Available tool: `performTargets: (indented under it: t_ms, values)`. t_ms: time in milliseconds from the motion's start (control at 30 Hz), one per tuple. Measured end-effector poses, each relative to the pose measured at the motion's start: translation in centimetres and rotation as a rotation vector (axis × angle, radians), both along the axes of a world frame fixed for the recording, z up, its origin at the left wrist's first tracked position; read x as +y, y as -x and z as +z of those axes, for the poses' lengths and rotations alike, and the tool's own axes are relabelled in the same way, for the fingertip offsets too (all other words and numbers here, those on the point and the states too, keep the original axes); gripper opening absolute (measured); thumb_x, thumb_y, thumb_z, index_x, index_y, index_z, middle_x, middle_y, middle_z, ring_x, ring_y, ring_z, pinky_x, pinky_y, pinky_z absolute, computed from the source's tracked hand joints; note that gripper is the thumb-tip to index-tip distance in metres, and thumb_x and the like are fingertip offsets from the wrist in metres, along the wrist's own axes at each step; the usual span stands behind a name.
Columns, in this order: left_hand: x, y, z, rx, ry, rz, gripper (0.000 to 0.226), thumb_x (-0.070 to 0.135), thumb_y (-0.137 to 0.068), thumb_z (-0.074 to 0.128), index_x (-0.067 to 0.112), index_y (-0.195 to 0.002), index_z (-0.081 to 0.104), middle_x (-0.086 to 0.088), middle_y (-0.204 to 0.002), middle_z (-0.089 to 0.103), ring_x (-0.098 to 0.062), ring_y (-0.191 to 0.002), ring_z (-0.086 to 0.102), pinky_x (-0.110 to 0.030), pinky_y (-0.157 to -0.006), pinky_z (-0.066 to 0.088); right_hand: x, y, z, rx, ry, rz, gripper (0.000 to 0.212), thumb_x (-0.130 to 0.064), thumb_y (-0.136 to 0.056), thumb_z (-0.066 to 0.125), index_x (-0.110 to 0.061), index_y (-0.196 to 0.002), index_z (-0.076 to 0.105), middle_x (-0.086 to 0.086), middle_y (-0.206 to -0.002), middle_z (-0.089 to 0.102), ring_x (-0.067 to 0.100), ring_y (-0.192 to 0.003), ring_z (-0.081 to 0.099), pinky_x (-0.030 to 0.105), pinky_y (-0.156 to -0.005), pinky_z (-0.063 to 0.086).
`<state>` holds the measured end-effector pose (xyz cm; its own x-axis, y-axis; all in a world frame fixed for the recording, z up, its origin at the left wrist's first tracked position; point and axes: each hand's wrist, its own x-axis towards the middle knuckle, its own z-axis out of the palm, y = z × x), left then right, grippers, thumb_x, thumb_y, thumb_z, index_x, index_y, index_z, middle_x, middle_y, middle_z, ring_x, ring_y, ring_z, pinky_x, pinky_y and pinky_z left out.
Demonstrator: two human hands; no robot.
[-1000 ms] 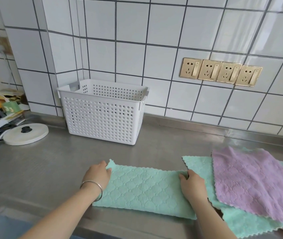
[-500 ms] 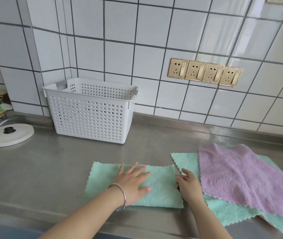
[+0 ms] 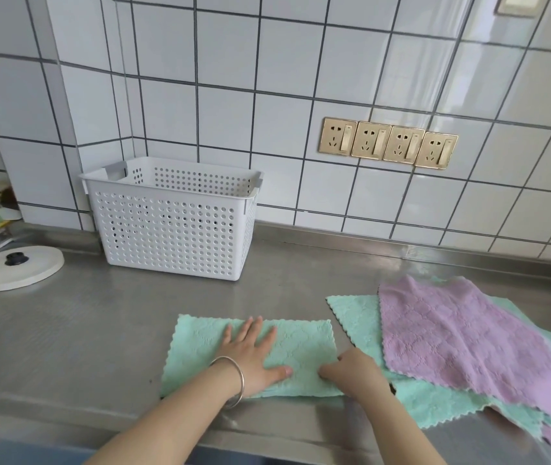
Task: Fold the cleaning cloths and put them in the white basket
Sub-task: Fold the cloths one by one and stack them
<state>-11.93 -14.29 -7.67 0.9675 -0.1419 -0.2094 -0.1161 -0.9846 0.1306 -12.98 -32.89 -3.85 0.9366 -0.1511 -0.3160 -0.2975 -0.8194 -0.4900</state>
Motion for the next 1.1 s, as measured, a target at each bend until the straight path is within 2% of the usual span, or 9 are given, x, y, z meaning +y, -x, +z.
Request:
performTargets:
  t_ms: [167, 267, 333, 400, 567, 633, 733, 867, 1100]
  values:
    - [-1.2, -0.1, 2.6, -0.046, 0.392, 0.149, 0.071, 0.058, -0.092, 0.026, 0.013, -0.147, 0.024, -0.005, -0.158, 0.016, -0.018, -0.147, 0.012, -0.036, -0.119, 0.01, 2.1, 1.6, 0.2, -0.463, 0.199, -0.014, 0.015, -0.016, -0.073, 0.057, -0.02, -0.087, 0.058, -0.002, -0.086, 0.064, 0.022, -0.071, 0.054, 0.026, -0.056, 0.036]
    - [-1.5, -0.2, 5.0, -0.049, 0.88, 0.34, 0.049, 0.06, -0.081, 0.047, 0.017, -0.092, 0.067, -0.009, -0.102, 0.066, -0.023, -0.1, 0.06, -0.033, -0.091, 0.045, 4.9, 1.9, 0.2, -0.9, 0.297, 0.147, 0.029, -0.012, -0.042, 0.079, -0.02, -0.065, 0.063, -0.004, -0.061, 0.061, 0.023, -0.054, 0.06, 0.029, -0.044, 0.042]
    - [-0.7, -0.3, 6.0, -0.016, 1.089, 0.427, 0.037, 0.052, -0.071, 0.059, 0.017, -0.062, 0.061, -0.006, -0.068, 0.059, -0.022, -0.073, 0.057, -0.037, -0.078, 0.05, 7.0, 2.2, 0.0, -1.027, 0.305, 0.302, 0.026, -0.014, -0.041, 0.073, -0.021, -0.062, 0.061, -0.005, -0.06, 0.059, 0.022, -0.056, 0.056, 0.03, -0.048, 0.039]
    - [0.6, -0.3, 6.4, -0.043, 1.028, 0.456, 0.03, 0.038, -0.07, 0.058, 0.015, -0.052, 0.052, -0.004, -0.053, 0.048, -0.023, -0.063, 0.05, -0.034, -0.068, 0.044, 8.6, 2.5, -0.5, -1.089, 0.195, 0.413, 0.021, -0.016, -0.047, 0.065, -0.021, -0.067, 0.06, -0.006, -0.066, 0.057, 0.018, -0.065, 0.048, 0.025, -0.056, 0.033]
    - [4.9, 0.1, 6.1, -0.116, 0.867, 0.557, 0.028, 0.018, -0.091, 0.049, -0.005, -0.092, 0.063, -0.025, -0.083, 0.063, -0.03, -0.067, 0.055, -0.032, -0.06, 0.04, 10.0, 2.8, -2.5, -0.902, 0.054, 0.551, 0.052, -0.017, -0.053, 0.061, -0.021, -0.104, 0.052, -0.001, -0.106, 0.061, 0.02, -0.089, 0.055, 0.025, -0.072, 0.049]
    - [6.5, 0.5, 6.1, -0.112, 0.816, 0.564, 0.026, 0.019, -0.095, 0.045, 0.003, -0.082, 0.062, -0.02, -0.074, 0.056, -0.023, -0.061, 0.052, -0.029, -0.056, 0.037, 10.2, 2.8, -2.9, -0.796, 0.061, 0.591, 0.064, -0.012, -0.058, 0.061, -0.019, -0.12, 0.05, 0.003, -0.126, 0.056, 0.025, -0.106, 0.058, 0.031, -0.081, 0.054]
    - [8.4, 0.9, 5.3, -0.139, 0.757, 0.613, 0.034, 0.022, -0.096, 0.043, -0.004, -0.112, 0.059, -0.029, -0.113, 0.061, -0.038, -0.102, 0.059, -0.038, -0.081, 0.047, 10.4, 3.1, -2.7, -0.631, 0.033, 0.64, 0.069, -0.003, -0.076, 0.051, -0.017, -0.141, 0.036, 0.002, -0.152, 0.029, 0.022, -0.137, 0.033, 0.031, -0.103, 0.041]
    - [9.7, 1.2, 3.7, -0.1, 0.717, 0.649, 0.041, 0.024, -0.096, 0.044, -0.004, -0.126, 0.05, -0.025, -0.132, 0.053, -0.037, -0.12, 0.051, -0.036, -0.096, 0.042, 10.6, 3.2, -2.7, -0.519, 0.077, 0.677, 0.069, -0.001, -0.085, 0.039, -0.024, -0.148, 0.019, -0.008, -0.158, 0.006, 0.01, -0.145, 0.008, 0.025, -0.112, 0.029]
    - [10.2, 2.1, 2.1, -0.098, 0.667, 0.707, 0.04, 0.027, -0.095, 0.046, 0.01, -0.131, 0.051, -0.008, -0.139, 0.051, -0.027, -0.122, 0.051, -0.029, -0.101, 0.037, 10.7, 3.1, -3.2, -0.487, 0.08, 0.689, 0.067, 0.002, -0.087, 0.033, -0.025, -0.148, 0.021, -0.008, -0.158, 0.008, 0.009, -0.145, 0.008, 0.024, -0.111, 0.029]
